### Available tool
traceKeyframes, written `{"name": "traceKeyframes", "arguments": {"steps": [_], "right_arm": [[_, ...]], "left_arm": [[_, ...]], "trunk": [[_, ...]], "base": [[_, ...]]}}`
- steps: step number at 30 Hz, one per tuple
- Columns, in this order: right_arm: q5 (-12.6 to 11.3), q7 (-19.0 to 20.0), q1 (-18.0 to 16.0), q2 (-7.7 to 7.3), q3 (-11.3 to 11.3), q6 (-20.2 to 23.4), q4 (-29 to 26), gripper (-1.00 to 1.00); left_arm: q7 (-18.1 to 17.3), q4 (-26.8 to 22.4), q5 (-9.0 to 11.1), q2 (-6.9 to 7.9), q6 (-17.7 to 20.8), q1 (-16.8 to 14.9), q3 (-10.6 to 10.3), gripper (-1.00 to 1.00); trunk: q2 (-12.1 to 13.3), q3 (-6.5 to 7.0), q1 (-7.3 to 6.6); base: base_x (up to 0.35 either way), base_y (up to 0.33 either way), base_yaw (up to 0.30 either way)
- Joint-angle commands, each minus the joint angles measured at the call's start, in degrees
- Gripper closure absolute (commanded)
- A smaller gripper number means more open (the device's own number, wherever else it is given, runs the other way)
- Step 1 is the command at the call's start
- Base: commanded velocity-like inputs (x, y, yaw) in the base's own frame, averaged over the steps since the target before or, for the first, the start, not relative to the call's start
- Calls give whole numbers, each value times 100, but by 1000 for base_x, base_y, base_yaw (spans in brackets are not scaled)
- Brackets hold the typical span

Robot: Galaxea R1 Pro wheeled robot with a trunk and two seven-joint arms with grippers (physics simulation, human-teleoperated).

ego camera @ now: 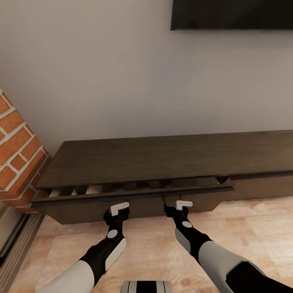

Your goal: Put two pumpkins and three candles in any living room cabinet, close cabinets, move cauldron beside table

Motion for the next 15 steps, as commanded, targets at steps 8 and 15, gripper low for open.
{"name": "traceKeyframes", "arguments": {"steps": [8,15], "right_arm": [[-43,-31,-4,-1,50,-20,4,-100],[-45,-31,-4,-1,50,-22,4,-100]], "left_arm": [[28,-1,50,6,-38,-8,-51,-100],[28,-1,50,6,-32,-8,-51,-100]], "trunk": [[-2,-4,1],[-2,-4,1]], "base": [[168,0,0],[99,0,0]]}}
